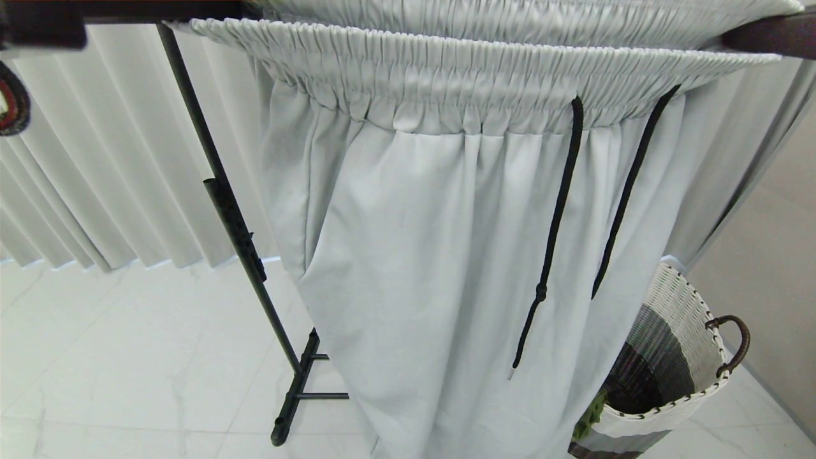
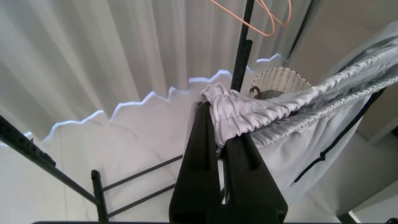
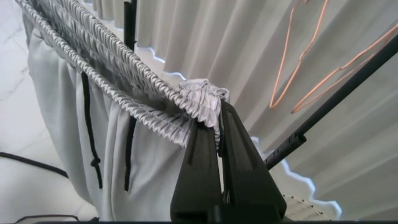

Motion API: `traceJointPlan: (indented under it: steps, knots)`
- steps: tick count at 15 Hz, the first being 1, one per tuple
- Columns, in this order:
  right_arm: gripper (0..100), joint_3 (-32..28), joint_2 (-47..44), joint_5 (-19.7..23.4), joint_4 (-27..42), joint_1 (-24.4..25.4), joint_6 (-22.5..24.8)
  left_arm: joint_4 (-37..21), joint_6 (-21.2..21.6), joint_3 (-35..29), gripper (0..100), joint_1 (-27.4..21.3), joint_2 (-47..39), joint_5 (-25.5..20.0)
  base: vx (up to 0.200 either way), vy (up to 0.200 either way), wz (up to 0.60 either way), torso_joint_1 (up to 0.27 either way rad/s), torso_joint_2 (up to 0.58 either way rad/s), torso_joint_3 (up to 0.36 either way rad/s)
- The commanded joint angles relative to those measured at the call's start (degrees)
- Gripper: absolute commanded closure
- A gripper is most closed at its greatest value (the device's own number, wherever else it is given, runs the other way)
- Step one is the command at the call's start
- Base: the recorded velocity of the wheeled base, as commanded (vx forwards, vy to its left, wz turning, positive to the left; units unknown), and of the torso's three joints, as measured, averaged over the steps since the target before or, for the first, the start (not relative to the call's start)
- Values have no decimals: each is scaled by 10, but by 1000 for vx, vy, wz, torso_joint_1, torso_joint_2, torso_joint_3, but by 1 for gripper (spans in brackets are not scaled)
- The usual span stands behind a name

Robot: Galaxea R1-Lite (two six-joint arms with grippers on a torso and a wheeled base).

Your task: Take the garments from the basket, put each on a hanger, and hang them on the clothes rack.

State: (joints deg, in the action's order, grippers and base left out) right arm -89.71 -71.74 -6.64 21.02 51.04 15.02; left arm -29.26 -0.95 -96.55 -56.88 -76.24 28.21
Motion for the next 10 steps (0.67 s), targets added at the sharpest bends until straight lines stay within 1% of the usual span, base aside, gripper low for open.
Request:
traceJointPlan:
  steps: [1, 2, 6, 8, 9, 10]
  knots:
    - [100, 1, 1, 1, 0, 0, 0, 0, 0, 0, 100, 0, 0, 0, 0, 0, 0, 0, 0, 0]
    - [0, 1, 2, 0, 0, 0, 0, 0, 0, 0, 100, 0, 0, 0, 0, 0, 0, 0, 0, 0]
    - [0, 7, 8, 1, 1, 0, 0, 1, 0, 0, 100, 1, 0, 0, 0, 0, 0, 0, 0, 0]
    - [0, 16, 17, 1, 0, 0, 0, 1, 0, 0, 100, 13, 0, 0, 0, 0, 0, 0, 0, 0]
    - [0, 21, 20, 1, 0, 0, 0, 1, 1, 0, 100, 23, 0, 0, 0, 0, 0, 0, 0, 0]
    - [0, 32, 30, 0, 3, -2, 0, 0, 8, 2, 100, 55, 1, 0, 0, 0, 0, 0, 0, 0]
